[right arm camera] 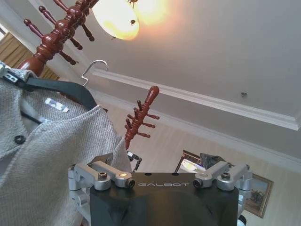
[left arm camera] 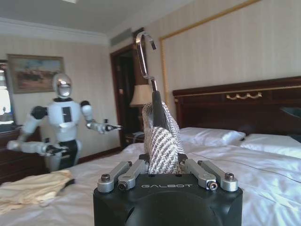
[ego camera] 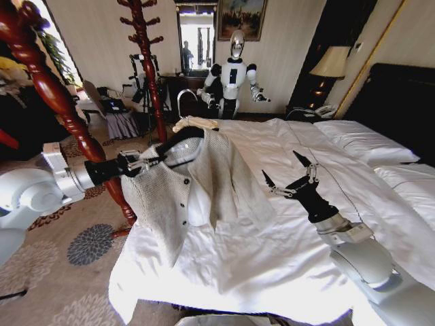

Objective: Pick up the clothes from the bed and hang them on the clothes hanger.

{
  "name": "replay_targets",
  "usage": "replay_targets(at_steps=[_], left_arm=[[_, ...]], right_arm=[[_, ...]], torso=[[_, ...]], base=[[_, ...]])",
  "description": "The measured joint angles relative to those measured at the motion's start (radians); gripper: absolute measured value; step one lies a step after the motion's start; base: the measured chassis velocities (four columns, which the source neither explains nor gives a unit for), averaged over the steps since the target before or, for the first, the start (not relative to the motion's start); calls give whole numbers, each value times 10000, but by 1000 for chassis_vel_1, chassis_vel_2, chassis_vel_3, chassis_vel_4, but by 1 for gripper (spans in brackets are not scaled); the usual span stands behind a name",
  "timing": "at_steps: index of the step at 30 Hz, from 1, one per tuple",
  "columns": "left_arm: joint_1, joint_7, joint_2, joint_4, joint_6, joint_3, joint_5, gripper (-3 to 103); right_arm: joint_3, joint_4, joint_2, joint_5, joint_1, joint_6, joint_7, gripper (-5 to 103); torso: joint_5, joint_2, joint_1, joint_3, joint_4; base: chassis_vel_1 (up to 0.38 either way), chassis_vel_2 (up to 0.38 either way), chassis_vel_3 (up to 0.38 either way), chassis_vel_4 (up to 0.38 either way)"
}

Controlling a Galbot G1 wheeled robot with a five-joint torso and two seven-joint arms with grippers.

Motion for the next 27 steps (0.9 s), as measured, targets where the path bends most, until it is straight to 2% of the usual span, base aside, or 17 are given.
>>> replay_targets(at_steps=[1, 4, 6, 9, 10, 11, 12, 15, 20, 27], left_arm=[[0, 0, 0, 0, 0, 0, 0, 22], [-592, -915, 243, 232, 376, 1, -260, 22], [-889, -1319, 385, 389, 607, 3, -314, 22], [-1078, -1609, 453, 488, 768, 3, -358, 22], [-1293, -2185, 506, 580, 1027, -2, -472, 22], [-1340, -2478, 506, 587, 1166, -24, -539, 22], [-1340, -2478, 506, 587, 1166, -24, -539, 22], [-1220, -3258, 288, 533, 1530, -438, -708, 22], [-925, -3610, 59, 535, 1877, -1171, -834, 22], [-800, -3739, 216, 704, 2129, -2167, -1309, 22]], right_arm=[[0, 0, 0, 0, 0, 0, 0, 100], [13, 122, -17, -64, -178, 0, -20, 100], [13, 184, -23, -98, -259, 0, -43, 100], [14, 216, -26, -130, -304, 0, -56, 100], [54, 262, -48, -179, -395, -1, -68, 100], [91, 290, -64, -206, -453, 0, -72, 100], [91, 290, -64, -206, -453, 0, -72, 100], [183, 387, -105, -255, -635, 8, -78, 100], [235, 459, -114, -327, -775, 11, -86, 100], [236, 512, -146, -384, -833, -13, -95, 100]], torso=[[0, 0, 0, 0, 0], [1, 0, 0, 0, 0], [1, 0, 0, 0, 0], [0, 0, 0, 0, 0], [1, 0, 1, 0, 2], [0, -1, 0, 0, 2], [0, -1, 0, 0, 2], [-1, 0, 0, 0, 2], [-2, 0, 0, 0, 1], [1, 0, 0, -1, 1]], base=[[0, 0, 0, 0], [0, 0, 0, 0], [0, 0, 0, 0], [0, 0, 0, 0], [0, 0, 0, 0], [0, 0, 0, 0], [0, 0, 0, 0], [0, 0, 0, 0], [0, 0, 0, 0], [0, 0, 0, 0]])
